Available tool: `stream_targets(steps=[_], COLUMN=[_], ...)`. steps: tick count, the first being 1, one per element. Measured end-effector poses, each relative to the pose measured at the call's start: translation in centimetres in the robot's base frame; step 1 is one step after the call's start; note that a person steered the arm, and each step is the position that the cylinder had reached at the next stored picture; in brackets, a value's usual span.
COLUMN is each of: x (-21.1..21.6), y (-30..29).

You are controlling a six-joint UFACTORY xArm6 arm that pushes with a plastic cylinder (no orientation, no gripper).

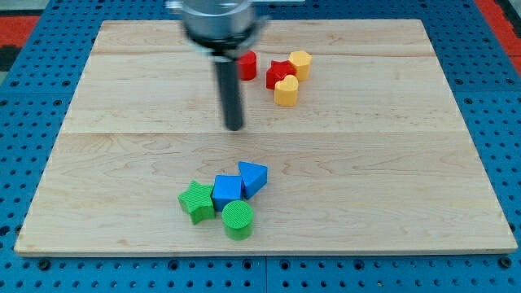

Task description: Separate the red star and yellow hexagon

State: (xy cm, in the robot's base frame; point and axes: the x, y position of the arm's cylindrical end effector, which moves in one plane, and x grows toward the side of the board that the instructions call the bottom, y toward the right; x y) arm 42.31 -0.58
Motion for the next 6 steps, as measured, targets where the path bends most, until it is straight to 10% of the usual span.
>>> stream_targets(steps=[2,6], x=[-4.0,-11.1], y=[15.1,-0.6])
